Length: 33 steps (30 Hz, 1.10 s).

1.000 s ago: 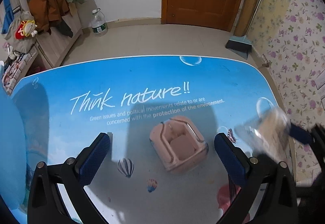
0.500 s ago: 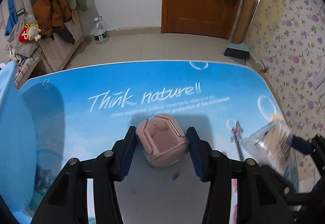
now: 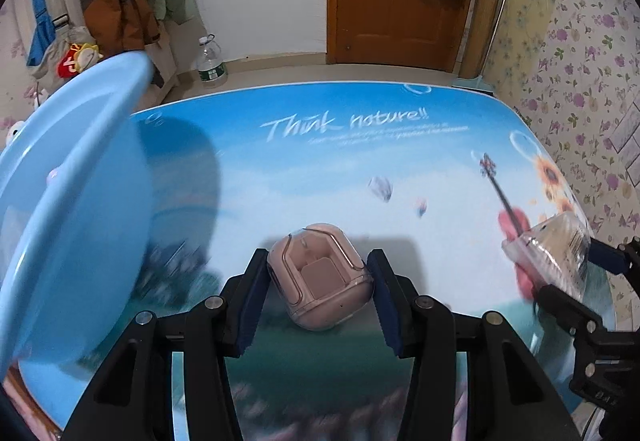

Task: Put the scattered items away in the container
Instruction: 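Lift swab bag with right gripper while left gripper lifts pink case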

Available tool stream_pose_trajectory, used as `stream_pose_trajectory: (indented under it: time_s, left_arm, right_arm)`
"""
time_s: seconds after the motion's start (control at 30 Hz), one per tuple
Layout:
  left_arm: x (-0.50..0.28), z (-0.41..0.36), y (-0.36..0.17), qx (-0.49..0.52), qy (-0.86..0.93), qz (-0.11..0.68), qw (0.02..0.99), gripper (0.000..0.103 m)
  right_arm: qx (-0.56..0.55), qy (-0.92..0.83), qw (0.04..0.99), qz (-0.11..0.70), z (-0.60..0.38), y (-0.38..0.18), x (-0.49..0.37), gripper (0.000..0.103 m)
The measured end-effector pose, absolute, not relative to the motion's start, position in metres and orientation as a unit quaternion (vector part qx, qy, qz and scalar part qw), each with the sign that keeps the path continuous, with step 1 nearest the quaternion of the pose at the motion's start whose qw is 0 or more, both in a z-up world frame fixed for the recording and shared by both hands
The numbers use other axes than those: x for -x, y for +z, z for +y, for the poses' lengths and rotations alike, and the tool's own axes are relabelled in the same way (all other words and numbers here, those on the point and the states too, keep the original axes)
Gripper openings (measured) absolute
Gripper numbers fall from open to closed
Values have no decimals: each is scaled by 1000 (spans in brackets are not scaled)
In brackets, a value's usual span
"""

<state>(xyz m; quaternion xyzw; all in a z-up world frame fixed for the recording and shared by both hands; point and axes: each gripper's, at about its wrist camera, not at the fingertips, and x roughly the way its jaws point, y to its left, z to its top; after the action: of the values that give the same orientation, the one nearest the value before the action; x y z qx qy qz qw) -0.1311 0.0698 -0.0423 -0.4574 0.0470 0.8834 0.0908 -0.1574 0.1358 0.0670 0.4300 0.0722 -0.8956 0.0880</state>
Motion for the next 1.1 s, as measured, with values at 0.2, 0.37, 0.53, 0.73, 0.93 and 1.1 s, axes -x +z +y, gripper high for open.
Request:
stream_pose_trajectory:
  time_s: [0.2,0.37,0.53,0.73,0.93,1.1]
  left_arm:
    - [92,46,-42,452,885,53,97,47]
    - [65,33,-38,449,886,50,102,47]
    - [40,9,-39,443,890,48,102,47]
    - [32,-14,-39,445,891,33,91,47]
    - [28,-24,-38,445,891,30,89,47]
    - [27,-22,-39,438,894,37,88,48]
  right_arm:
    - [-426,-900,67,56,115,67,130,63]
    - [-422,-903,58,60,88,66,106,63]
    - [-415,-906,56,58,64,67,89,63]
    - [-408,-909,59,66,35,66,80,63]
    - [-404,-911,55,69,26,64,83,63]
    - [-402,-911,52,71,26,63,83,63]
